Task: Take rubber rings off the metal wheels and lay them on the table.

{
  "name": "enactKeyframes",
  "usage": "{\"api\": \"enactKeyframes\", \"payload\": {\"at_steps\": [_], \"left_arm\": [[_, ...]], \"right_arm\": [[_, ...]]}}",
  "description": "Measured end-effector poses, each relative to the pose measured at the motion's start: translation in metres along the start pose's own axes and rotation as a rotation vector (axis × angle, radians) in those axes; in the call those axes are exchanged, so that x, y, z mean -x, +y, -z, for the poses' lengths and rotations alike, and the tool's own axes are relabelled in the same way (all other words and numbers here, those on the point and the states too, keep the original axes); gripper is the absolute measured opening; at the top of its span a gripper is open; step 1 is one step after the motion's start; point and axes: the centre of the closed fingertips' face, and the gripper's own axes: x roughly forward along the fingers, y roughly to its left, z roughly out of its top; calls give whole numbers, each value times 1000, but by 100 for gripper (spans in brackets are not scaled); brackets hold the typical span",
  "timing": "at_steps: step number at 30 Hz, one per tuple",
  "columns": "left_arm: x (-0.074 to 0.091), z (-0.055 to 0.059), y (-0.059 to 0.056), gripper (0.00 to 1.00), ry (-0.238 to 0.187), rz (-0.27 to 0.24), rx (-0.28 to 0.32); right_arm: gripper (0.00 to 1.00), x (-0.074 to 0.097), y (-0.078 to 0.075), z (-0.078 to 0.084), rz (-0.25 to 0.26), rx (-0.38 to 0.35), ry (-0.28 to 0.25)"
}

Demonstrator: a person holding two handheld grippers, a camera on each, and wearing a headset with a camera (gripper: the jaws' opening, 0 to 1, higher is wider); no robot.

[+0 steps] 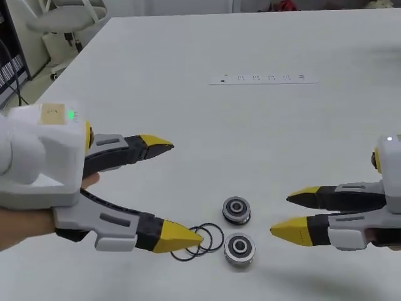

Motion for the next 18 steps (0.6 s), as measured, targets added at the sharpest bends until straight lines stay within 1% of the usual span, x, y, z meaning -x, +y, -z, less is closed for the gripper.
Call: {"api": "enactKeyframes", "payload": {"at_steps": [5,12,18], "left_arm": [[-8,1,-2,83,1,25,-2],[-18,6,-3,80,20,48,-15],[-27,10,-3,76,31,65,-24]], "right_arm": [[45,-4,-1,-1,-8,4,0],[44,-11,1,-3,-33,1,-7],[43,-17,1,0,-45,19,10]]}}
